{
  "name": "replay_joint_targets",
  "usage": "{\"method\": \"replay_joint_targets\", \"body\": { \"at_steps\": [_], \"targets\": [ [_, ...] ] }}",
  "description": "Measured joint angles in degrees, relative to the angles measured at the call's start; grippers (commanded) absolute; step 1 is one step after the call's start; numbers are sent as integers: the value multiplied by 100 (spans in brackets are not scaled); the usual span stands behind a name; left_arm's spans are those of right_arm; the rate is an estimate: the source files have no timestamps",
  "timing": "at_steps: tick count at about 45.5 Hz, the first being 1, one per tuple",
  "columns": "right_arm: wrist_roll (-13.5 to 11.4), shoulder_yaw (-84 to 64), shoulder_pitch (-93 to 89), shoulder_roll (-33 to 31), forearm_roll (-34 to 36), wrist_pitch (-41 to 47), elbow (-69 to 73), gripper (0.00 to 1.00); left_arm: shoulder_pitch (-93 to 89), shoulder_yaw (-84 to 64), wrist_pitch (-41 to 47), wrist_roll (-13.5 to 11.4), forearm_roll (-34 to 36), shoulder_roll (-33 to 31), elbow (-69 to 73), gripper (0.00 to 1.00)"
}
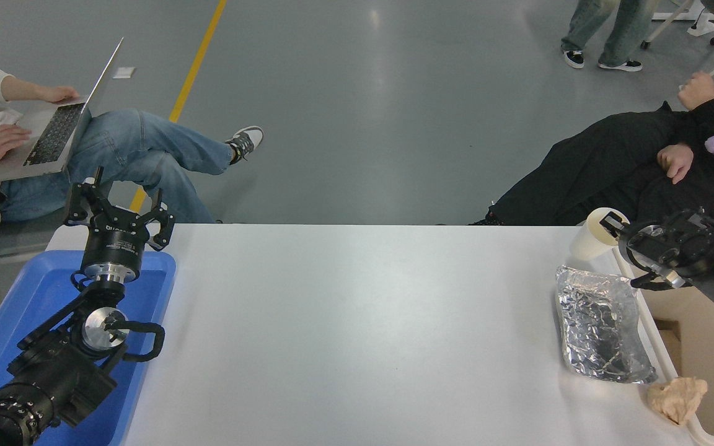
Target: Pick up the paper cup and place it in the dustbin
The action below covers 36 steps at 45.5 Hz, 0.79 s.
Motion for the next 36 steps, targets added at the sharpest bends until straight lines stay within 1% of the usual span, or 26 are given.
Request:
{"method": "replay_joint_targets", "body": {
  "at_steps": [6, 12, 23, 24, 27, 31, 36],
  "targets": [
    [3, -506, 841, -269, -11, 80, 880, 0, 0, 4, 0, 1, 1, 0, 0, 99],
    [23, -952, 1761, -540, -40, 493, 1609, 0, -1, 6, 0, 3, 3, 0, 1, 99],
    [43, -1477, 3310, -818, -98, 2084, 2263, 0, 0, 7, 0, 6, 3, 0, 1, 99],
    [48, -1552, 3614, -853, -155, 2418, 2370, 0, -1, 7, 0, 6, 2, 0, 1, 99],
    [47, -1605, 3838, -877, -245, 2622, 2486, 0, -1, 7, 0, 6, 2, 0, 2, 99],
    [54, -1708, 4532, -984, -499, 3100, 2830, 0, 0, 7, 0, 5, 2, 0, 1, 99],
    [57, -1762, 5028, -1071, -675, 3424, 3078, 0, -1, 7, 0, 4, 4, 0, 1, 99]
  ]
}}
